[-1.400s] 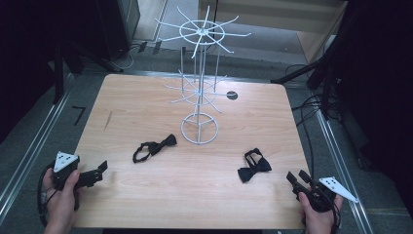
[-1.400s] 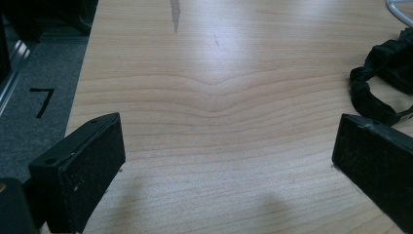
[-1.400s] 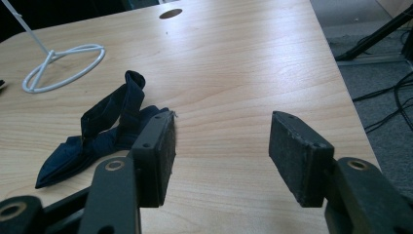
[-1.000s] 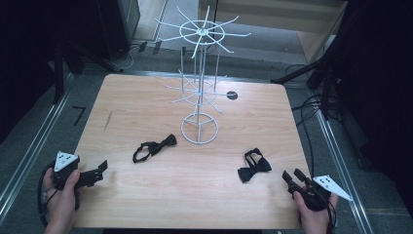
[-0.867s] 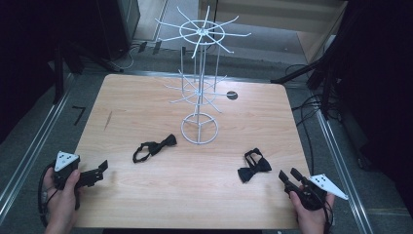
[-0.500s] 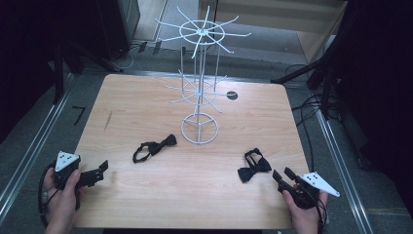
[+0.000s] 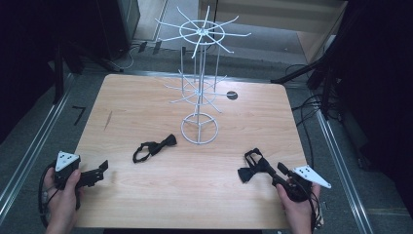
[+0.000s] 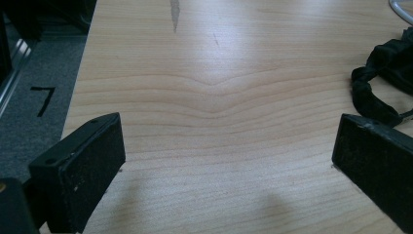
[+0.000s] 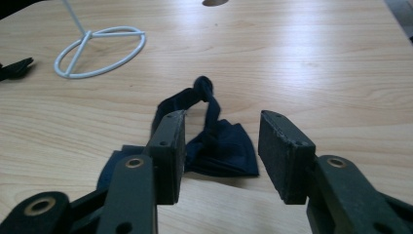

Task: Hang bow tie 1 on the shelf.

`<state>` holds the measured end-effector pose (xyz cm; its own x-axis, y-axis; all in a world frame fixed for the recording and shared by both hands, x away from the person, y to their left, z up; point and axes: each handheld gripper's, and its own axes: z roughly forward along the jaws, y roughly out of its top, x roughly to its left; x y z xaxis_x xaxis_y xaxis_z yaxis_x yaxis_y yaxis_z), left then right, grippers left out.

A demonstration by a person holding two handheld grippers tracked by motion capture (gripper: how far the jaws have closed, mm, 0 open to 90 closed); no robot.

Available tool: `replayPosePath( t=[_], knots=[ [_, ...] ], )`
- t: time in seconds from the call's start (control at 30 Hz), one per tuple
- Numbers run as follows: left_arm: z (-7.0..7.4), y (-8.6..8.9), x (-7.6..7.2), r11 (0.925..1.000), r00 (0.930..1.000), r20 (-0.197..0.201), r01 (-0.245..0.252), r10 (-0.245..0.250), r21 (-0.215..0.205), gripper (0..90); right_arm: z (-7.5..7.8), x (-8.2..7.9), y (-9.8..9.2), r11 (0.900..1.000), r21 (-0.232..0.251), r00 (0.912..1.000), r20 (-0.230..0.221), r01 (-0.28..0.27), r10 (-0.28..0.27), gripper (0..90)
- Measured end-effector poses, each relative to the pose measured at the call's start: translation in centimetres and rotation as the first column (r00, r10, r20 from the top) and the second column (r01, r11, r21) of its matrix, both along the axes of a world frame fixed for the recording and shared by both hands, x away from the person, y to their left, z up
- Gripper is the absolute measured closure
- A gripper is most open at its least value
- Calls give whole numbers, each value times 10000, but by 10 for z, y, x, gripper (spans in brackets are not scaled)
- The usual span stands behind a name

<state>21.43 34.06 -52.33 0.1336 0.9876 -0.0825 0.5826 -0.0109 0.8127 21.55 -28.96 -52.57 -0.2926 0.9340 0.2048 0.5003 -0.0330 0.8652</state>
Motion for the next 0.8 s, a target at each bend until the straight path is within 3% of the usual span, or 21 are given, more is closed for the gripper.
replayPosePath(
  t=[0.2,0.3,0.47,0.57,0.8],
  knots=[
    [0,0,0,10000,10000,-12,33,-33,-22,0,1,10,14,10000,13,9998,-178,-32,32,629],
    [0,0,0,10000,10000,-12,25,-25,-3,0,0,19,23,9997,-139,9986,-492,212,-218,678],
    [0,0,0,10000,10000,-33,60,-60,-35,0,-2,28,29,9978,-490,9965,-689,442,-475,685],
    [0,0,0,10000,10000,-47,31,-31,-83,0,-7,36,32,9969,-521,9920,-1091,583,-637,678],
    [0,0,0,10000,10000,-37,31,-32,-59,0,-12,47,30,9938,-408,9854,-1315,1036,-1081,668]
  ],
)
